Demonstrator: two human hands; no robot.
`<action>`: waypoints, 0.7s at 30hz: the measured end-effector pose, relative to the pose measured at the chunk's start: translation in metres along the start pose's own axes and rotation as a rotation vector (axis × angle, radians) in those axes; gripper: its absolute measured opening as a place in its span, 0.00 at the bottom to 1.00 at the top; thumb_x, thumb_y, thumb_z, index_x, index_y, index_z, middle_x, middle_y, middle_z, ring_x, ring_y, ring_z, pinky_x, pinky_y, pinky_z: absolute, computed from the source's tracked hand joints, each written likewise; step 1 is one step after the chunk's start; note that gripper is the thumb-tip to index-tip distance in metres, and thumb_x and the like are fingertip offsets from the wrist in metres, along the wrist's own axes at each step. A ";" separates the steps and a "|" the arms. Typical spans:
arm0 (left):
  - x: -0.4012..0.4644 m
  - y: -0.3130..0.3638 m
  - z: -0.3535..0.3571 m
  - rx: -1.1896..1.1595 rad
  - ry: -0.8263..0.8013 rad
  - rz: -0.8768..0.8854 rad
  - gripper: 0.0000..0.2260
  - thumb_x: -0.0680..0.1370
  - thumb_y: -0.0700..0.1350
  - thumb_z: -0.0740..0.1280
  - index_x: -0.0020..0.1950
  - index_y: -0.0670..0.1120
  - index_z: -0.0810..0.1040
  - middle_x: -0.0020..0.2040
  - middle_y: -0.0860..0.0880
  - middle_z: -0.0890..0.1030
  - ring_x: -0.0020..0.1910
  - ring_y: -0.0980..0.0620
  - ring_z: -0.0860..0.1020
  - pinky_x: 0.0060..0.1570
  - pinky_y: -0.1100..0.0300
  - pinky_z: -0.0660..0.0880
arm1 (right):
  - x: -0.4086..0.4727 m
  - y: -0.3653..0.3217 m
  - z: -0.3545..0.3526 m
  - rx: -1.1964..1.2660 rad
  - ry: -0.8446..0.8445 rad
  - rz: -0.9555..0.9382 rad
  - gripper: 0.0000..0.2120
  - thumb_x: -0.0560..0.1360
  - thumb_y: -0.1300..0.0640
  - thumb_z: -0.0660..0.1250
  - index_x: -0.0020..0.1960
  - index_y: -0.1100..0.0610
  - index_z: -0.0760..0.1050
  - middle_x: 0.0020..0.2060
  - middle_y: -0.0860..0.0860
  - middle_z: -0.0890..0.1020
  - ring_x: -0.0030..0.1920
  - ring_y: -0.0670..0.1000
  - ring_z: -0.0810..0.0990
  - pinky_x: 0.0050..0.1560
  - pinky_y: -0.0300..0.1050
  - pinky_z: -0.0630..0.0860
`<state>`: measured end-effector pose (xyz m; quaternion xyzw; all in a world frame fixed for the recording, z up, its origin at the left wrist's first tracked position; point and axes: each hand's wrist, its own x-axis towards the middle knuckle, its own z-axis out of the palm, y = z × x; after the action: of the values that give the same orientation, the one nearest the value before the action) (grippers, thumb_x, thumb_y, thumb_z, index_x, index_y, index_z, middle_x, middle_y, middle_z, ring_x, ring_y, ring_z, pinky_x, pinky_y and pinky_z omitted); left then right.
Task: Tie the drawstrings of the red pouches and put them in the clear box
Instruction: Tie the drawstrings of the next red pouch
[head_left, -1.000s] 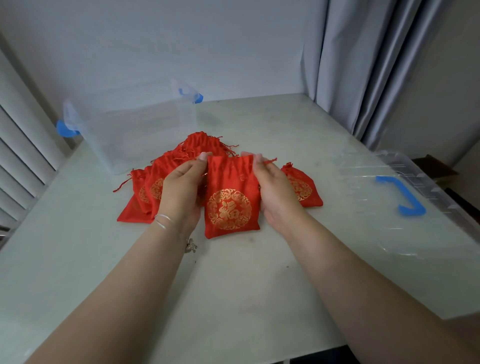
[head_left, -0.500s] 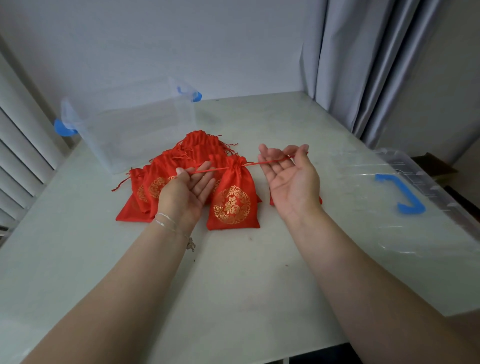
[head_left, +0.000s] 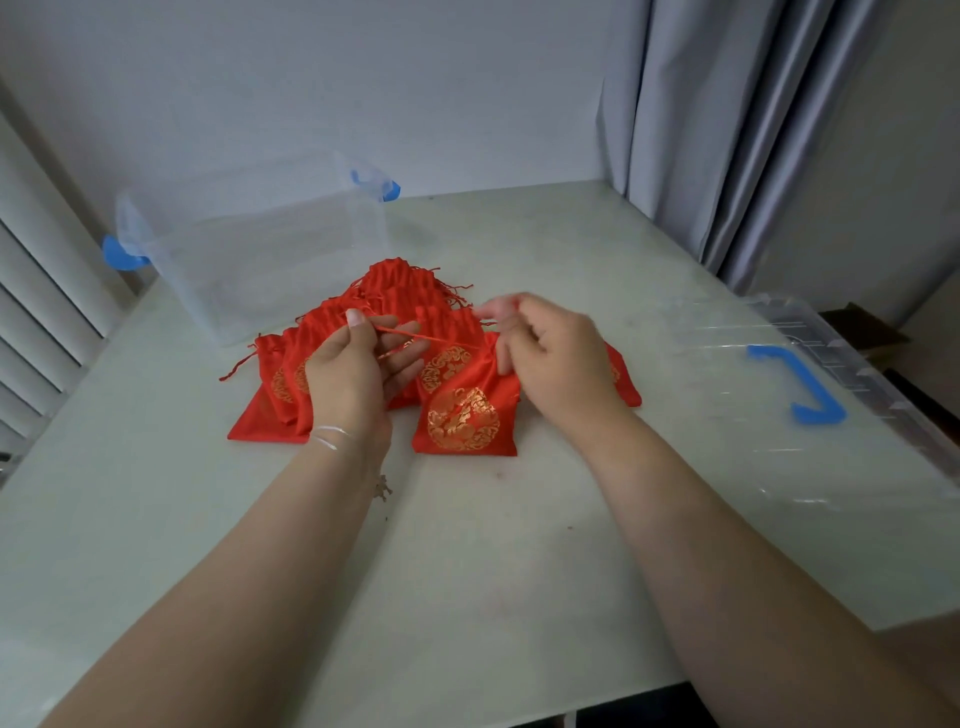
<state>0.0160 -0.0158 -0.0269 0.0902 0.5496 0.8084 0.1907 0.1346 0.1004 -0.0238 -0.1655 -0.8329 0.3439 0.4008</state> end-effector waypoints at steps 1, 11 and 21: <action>-0.001 0.003 0.000 0.020 0.007 0.042 0.16 0.83 0.50 0.56 0.44 0.43 0.76 0.37 0.48 0.84 0.34 0.51 0.82 0.36 0.60 0.80 | -0.002 -0.004 0.002 -0.135 -0.069 -0.026 0.14 0.80 0.46 0.58 0.49 0.50 0.81 0.28 0.46 0.79 0.30 0.44 0.78 0.38 0.46 0.76; -0.018 0.008 0.006 0.338 -0.436 0.555 0.11 0.77 0.54 0.64 0.53 0.49 0.78 0.46 0.53 0.80 0.42 0.56 0.77 0.45 0.61 0.75 | -0.004 -0.004 0.010 0.212 -0.276 0.159 0.05 0.75 0.51 0.68 0.41 0.46 0.77 0.31 0.45 0.81 0.38 0.46 0.82 0.47 0.49 0.77; -0.010 0.004 0.002 0.481 -0.706 0.292 0.20 0.69 0.33 0.73 0.58 0.45 0.72 0.51 0.51 0.76 0.43 0.53 0.74 0.48 0.58 0.75 | -0.005 -0.011 0.007 0.677 -0.243 0.277 0.09 0.80 0.59 0.61 0.47 0.56 0.79 0.32 0.49 0.78 0.24 0.42 0.65 0.25 0.33 0.62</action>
<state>0.0247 -0.0196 -0.0214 0.4789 0.6045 0.5958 0.2241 0.1325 0.0869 -0.0219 -0.0927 -0.6833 0.6674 0.2811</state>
